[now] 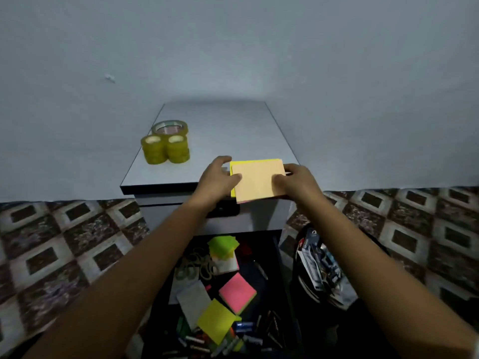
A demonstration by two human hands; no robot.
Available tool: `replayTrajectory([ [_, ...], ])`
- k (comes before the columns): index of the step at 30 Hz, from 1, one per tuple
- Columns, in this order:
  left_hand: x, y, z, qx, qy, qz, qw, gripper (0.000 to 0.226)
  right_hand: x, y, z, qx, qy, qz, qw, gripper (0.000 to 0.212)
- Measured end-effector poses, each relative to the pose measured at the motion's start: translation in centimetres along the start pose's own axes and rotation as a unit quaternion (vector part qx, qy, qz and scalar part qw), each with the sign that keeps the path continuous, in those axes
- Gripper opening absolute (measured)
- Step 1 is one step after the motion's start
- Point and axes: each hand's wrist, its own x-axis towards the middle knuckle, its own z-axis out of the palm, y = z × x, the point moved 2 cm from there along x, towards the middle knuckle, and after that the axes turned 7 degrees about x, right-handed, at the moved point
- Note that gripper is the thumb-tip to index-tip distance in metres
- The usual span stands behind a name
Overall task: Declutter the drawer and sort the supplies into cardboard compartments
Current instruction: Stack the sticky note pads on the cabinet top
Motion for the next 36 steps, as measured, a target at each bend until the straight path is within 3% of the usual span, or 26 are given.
replayTrajectory([
  [8, 6.5, 3.5, 2.4, 0.115, -0.005, 0.010, 0.993, 0.049, 5.5, -2.4, -3.3, -0.149, 0.026, -0.006, 0.988, 0.025],
  [14, 7.8, 3.1, 3.2, 0.264, -0.049, 0.043, 0.962, 0.052, 7.1, -1.1, -3.3, -0.273, 0.026, -0.025, 0.961, 0.038],
  [19, 8.0, 2.4, 2.6, 0.279, -0.080, 0.067, 0.954, 0.052, 7.1, -0.6, -3.6, -0.326, -0.027, -0.042, 0.944, 0.052],
  [21, 7.6, 2.3, 2.4, 0.293, -0.104, 0.076, 0.948, 0.064, 6.7, -0.5, -4.0, -0.337, -0.059, -0.056, 0.938, 0.064],
  [24, 6.9, 1.8, 2.7, 0.295, -0.129, 0.103, 0.941, 0.053, 6.0, 0.3, -4.1, -0.347, -0.081, -0.091, 0.930, 0.070],
  [30, 6.0, 1.2, 3.5, 0.330, -0.053, 0.122, 0.935, 0.058, 6.1, 1.6, -3.5, -0.319, -0.020, -0.114, 0.941, 0.056],
  [36, 5.9, 1.1, 3.7, 0.328, -0.027, 0.129, 0.935, 0.055, 6.5, 2.0, -3.1, -0.284, 0.012, -0.115, 0.952, 0.048],
])
